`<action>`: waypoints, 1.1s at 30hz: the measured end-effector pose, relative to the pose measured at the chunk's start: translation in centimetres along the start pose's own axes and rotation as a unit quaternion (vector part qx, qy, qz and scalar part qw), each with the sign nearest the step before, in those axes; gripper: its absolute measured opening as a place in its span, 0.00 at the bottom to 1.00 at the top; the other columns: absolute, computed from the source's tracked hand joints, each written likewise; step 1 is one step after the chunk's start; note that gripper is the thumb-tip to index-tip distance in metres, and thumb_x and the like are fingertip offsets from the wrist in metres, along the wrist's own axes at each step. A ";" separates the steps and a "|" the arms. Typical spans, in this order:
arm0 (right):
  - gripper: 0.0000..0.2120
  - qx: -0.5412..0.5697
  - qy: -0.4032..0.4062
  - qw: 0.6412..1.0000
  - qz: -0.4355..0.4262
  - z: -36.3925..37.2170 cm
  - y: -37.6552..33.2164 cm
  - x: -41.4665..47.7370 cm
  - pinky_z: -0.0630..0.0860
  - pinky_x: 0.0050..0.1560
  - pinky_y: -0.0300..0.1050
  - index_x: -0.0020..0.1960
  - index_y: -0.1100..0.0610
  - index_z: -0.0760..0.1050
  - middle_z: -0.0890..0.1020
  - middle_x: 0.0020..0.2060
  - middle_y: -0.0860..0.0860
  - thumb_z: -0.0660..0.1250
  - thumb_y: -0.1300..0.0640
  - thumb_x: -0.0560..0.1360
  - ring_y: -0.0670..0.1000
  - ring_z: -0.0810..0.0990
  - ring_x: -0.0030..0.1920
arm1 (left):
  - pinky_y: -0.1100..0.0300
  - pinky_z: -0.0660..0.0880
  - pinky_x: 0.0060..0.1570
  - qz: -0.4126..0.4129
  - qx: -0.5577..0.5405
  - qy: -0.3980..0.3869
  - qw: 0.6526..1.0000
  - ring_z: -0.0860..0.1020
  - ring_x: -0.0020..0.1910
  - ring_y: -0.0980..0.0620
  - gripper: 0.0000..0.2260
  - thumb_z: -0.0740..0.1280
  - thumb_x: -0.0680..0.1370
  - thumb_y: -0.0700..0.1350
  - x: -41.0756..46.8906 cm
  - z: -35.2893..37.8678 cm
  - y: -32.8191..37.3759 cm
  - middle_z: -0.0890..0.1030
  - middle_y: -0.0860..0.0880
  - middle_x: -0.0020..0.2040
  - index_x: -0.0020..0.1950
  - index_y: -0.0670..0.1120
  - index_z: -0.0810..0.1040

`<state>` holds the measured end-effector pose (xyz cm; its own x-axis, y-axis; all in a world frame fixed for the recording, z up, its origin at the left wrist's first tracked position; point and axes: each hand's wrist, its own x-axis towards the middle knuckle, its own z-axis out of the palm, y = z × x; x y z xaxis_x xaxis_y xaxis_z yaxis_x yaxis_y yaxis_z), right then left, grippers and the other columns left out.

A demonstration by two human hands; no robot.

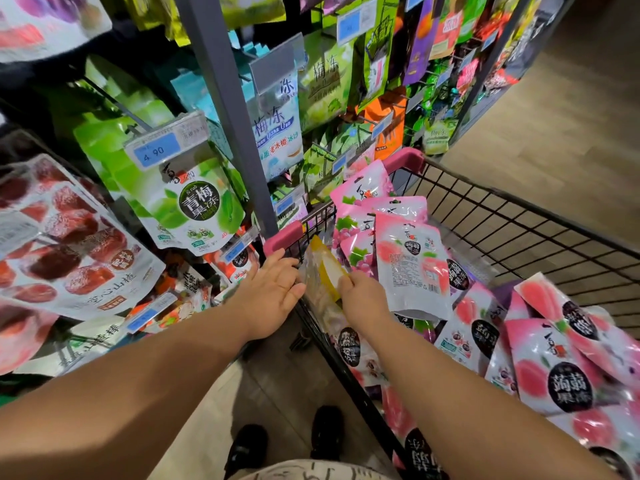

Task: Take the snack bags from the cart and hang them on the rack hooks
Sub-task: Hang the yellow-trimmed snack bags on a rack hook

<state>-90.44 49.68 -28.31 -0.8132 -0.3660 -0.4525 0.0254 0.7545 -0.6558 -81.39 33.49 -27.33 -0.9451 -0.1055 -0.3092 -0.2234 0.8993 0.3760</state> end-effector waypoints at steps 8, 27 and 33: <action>0.13 0.162 0.067 0.984 0.018 -3.9 1.1 -1.8 0.62 0.38 0.47 0.37 0.56 0.67 0.69 0.33 0.54 0.58 0.55 0.80 0.53 0.68 0.36 | 0.47 0.41 0.74 -0.018 -0.009 -0.027 0.999 0.43 0.77 0.54 0.16 0.49 0.84 0.53 -0.3 -0.6 1.1 0.57 0.53 0.77 0.65 0.51 0.69; 0.11 0.575 0.104 0.806 -0.099 -12.8 -3.1 -7.7 0.74 0.35 0.41 0.44 0.59 0.76 0.78 0.33 0.54 0.57 0.64 0.81 0.51 0.76 0.33 | 0.53 0.62 0.61 -0.075 -0.172 -0.096 0.978 0.71 0.58 0.48 0.35 0.36 0.67 0.79 -0.8 -5.3 6.7 0.76 0.52 0.52 0.50 0.60 0.71; 0.17 0.621 0.017 0.771 -0.139 -11.9 -7.0 -8.6 0.74 0.33 0.40 0.42 0.54 0.84 0.75 0.34 0.55 0.58 0.61 0.80 0.51 0.74 0.33 | 0.52 0.68 0.65 -0.075 -0.759 0.003 0.647 0.76 0.60 0.45 0.40 0.66 0.62 0.71 -2.3 -8.6 10.4 0.78 0.42 0.61 0.63 0.43 0.76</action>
<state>-90.53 54.03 -12.60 -0.9018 -0.3893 -0.1876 0.3675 -0.4628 -0.8067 -83.54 39.46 -15.22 -0.8855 -0.1488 -0.4401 -0.2854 -0.5732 0.7681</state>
